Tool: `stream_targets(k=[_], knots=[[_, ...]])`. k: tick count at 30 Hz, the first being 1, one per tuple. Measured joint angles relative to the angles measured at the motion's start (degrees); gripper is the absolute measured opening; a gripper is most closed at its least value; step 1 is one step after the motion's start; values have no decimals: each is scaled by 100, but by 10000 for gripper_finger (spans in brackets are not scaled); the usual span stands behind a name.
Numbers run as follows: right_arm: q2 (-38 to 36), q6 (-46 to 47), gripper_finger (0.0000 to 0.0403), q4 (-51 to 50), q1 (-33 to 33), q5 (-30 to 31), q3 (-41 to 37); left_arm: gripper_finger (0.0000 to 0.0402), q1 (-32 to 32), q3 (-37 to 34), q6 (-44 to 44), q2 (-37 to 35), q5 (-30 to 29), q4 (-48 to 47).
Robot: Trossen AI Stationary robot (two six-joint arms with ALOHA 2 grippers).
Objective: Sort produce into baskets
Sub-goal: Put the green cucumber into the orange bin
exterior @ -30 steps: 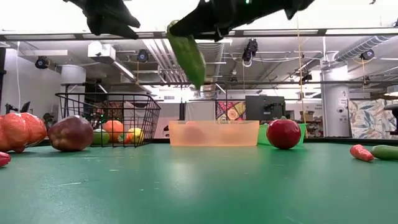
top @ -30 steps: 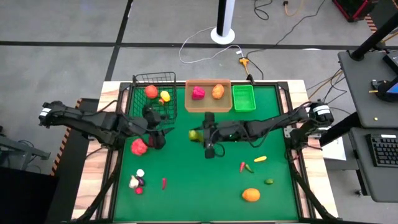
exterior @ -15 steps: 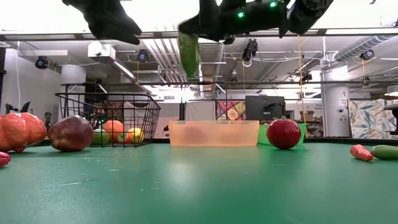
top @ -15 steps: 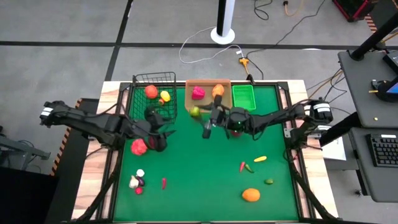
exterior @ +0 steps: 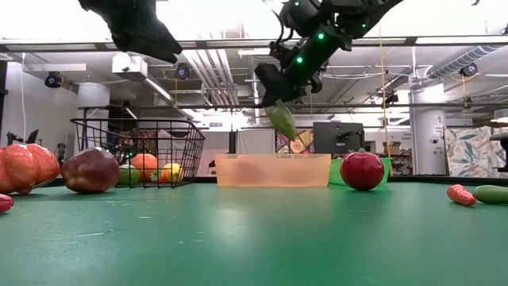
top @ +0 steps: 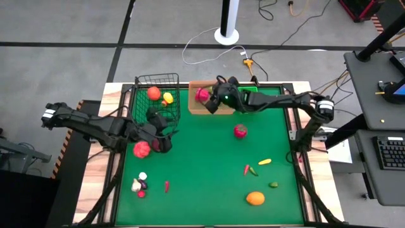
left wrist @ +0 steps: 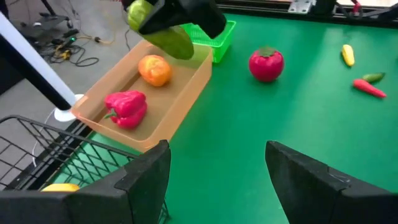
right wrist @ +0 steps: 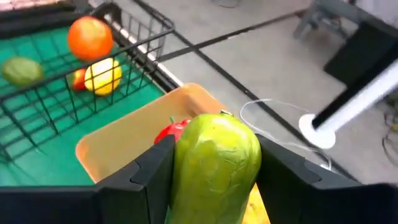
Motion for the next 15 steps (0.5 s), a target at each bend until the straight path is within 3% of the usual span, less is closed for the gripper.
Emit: stream_targets(k=[4, 8, 15], knots=[[15, -675, 187, -99, -209, -498, 22, 245, 0, 0, -36, 0, -14, -97], [15, -1114, 187, -417, -431, -625, 22, 245, 0, 0, -195, 0, -72, -321], [20, -1258, 187, -816, -703, -1270, 22, 245, 0, 0, -319, -2, -115, -343]])
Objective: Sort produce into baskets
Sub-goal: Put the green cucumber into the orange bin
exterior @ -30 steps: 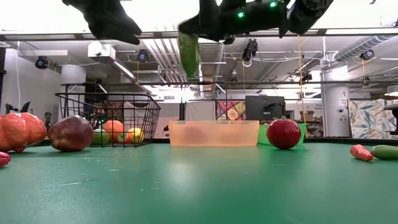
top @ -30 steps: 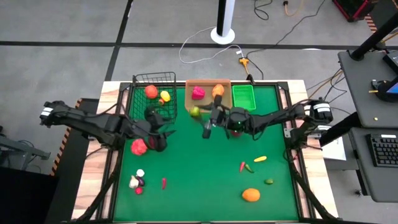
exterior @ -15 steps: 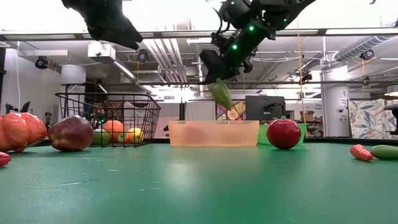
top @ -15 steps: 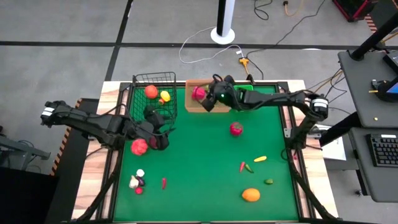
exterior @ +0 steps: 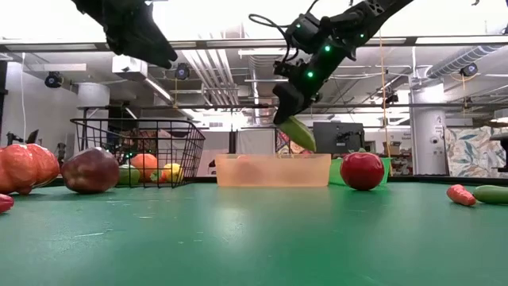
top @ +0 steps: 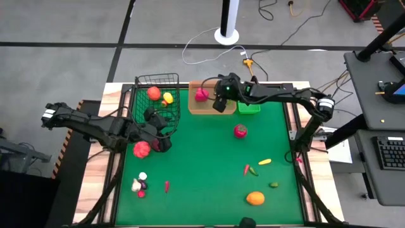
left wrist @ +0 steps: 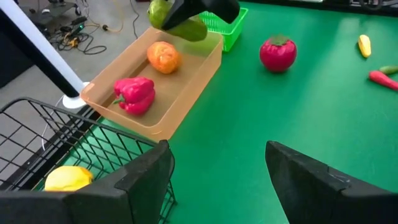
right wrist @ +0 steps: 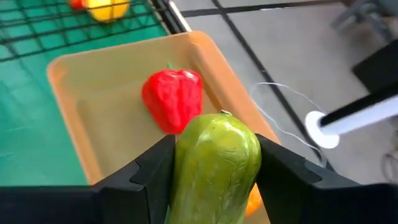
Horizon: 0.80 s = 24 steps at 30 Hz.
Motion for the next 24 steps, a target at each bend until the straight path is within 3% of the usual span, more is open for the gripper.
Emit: stream_targets(k=[7, 15, 24], knots=[[0, -146, 187, 299, -10, -122, 0, 245, 2, 0, -65, 0, -412, 28], [0, -106, 187, 683, -21, -387, 7, 245, 1, 0, -170, 0, -455, 72], [489, -195, 187, 294, -57, -450, 614, 245, 0, 119, -158, -2, -633, 260]])
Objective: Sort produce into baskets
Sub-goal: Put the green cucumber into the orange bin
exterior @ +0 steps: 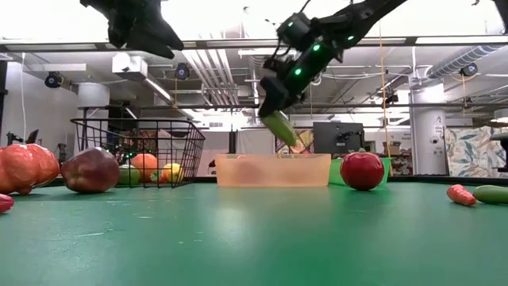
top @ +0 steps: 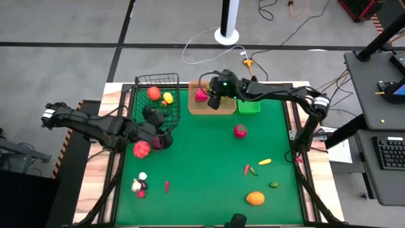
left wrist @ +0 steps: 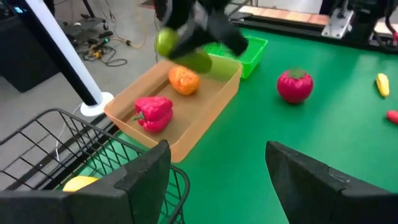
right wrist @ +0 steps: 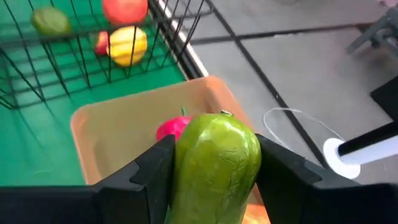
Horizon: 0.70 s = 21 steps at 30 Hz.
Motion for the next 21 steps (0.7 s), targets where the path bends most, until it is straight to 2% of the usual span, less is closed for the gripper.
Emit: stream_targets(k=[8, 21], knots=[[612, -610, 187, -1405, -1, 133, 1100, 245, 0, 25, -33, -2, -23, -61], [639, -594, 187, -1776, -79, -167, 980, 245, 0, 25, -52, -2, -21, -97]])
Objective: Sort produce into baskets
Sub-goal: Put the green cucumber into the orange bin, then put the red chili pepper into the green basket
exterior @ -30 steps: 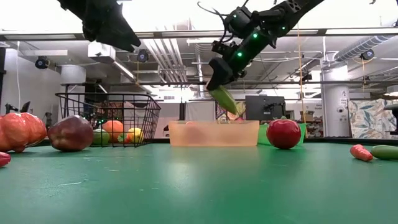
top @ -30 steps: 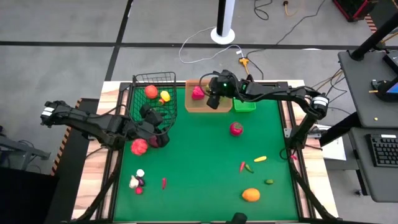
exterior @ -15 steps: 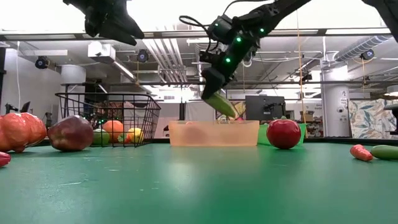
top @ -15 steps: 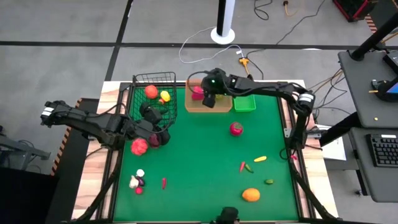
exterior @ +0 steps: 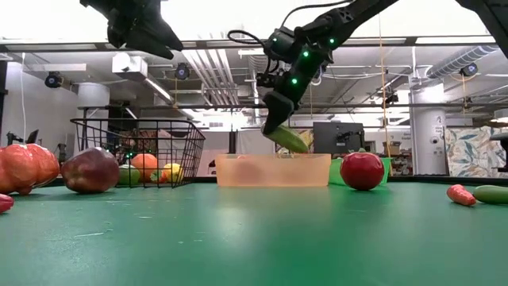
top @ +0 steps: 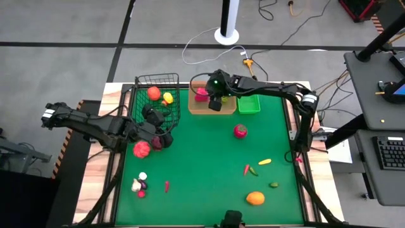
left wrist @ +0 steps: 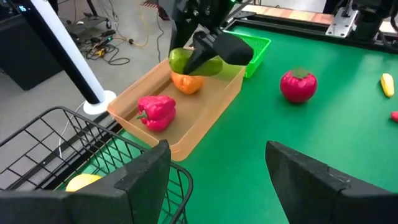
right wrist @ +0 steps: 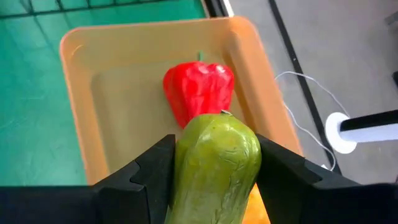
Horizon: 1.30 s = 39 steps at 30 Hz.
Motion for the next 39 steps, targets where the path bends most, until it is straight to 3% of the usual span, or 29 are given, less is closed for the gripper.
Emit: stream_targets(k=[13, 28, 39], knots=[[0, 74, 189, 63, -33, -6, -320, 245, 0, -12, 0, 2, 2, -1], [0, 151, 247, 63, -33, -7, -320, 245, 0, -35, 0, 2, 7, 1], [-275, 376, 254, -18, 8, -4, -222, 245, 0, -39, -50, 2, 248, 1]])
